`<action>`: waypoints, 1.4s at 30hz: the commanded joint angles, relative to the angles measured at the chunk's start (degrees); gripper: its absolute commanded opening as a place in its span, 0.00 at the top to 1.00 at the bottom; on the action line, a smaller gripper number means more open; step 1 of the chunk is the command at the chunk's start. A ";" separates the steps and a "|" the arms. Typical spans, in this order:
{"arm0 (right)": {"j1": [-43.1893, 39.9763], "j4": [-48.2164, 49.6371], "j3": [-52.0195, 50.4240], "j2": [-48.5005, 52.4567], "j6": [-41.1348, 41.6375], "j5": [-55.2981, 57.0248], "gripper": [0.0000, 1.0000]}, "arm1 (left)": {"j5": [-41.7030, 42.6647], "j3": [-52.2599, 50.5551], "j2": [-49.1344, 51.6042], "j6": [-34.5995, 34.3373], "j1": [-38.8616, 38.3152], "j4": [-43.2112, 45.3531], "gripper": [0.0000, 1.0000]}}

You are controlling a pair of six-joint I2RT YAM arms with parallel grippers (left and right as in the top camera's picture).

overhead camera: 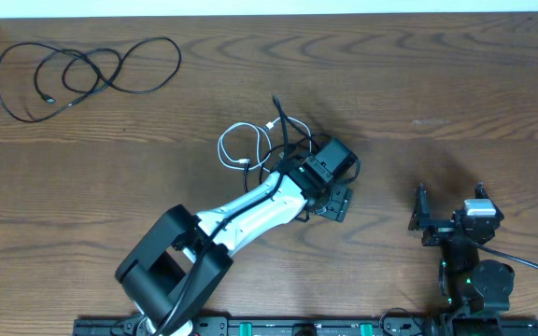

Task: Untangle cables
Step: 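Move the left gripper over the central white-black tangle, then grasp a black cable in the tangle with the left gripper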

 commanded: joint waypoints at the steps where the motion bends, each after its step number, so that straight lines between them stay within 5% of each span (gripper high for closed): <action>1: 0.68 -0.26 -0.09 -0.17 0.81 0.04 0.01 | -3.91 0.02 1.77 0.68 0.07 0.13 0.33; 4: 0.68 -0.26 -0.09 -0.17 0.81 0.04 0.01 | -3.91 0.02 1.90 0.68 0.09 0.15 0.40; 9: 0.68 -0.26 -0.09 -0.17 0.81 0.04 0.01 | -3.67 0.04 1.90 0.22 0.09 0.15 0.66; 16: 0.68 -0.26 -0.09 -0.17 0.81 0.04 0.01 | -3.69 0.04 1.90 0.26 0.09 0.11 0.73; 24: 0.68 -0.26 -0.09 -0.17 0.81 0.07 0.01 | -3.67 0.04 1.90 0.24 0.09 -0.31 0.92; 28: 0.68 -0.26 -0.09 -0.17 0.81 0.04 0.01 | -3.69 0.07 1.90 0.24 0.09 -0.26 0.92; 29: 0.68 -0.26 -0.09 -0.17 0.81 0.04 0.01 | -3.69 0.07 1.90 0.24 0.09 -0.26 0.85; 30: 0.68 -0.26 -0.09 -0.17 0.79 0.04 0.01 | -3.74 0.07 1.90 0.26 0.09 -0.26 0.66; 32: 0.68 -0.26 -0.09 -0.17 0.81 0.04 0.01 | -3.76 0.04 1.90 0.26 0.09 -0.24 0.44; 33: 0.68 -0.26 -0.09 -0.17 0.81 0.04 0.01 | -3.76 0.04 1.92 0.26 0.09 -0.20 0.39; 36: 0.68 -0.26 -0.09 -0.17 0.79 0.04 0.01 | -3.74 0.04 1.99 0.26 0.09 -0.07 0.32; 42: 0.68 -0.26 -0.09 -0.17 0.81 0.04 0.01 | -3.69 0.04 2.01 0.24 0.09 -0.07 0.37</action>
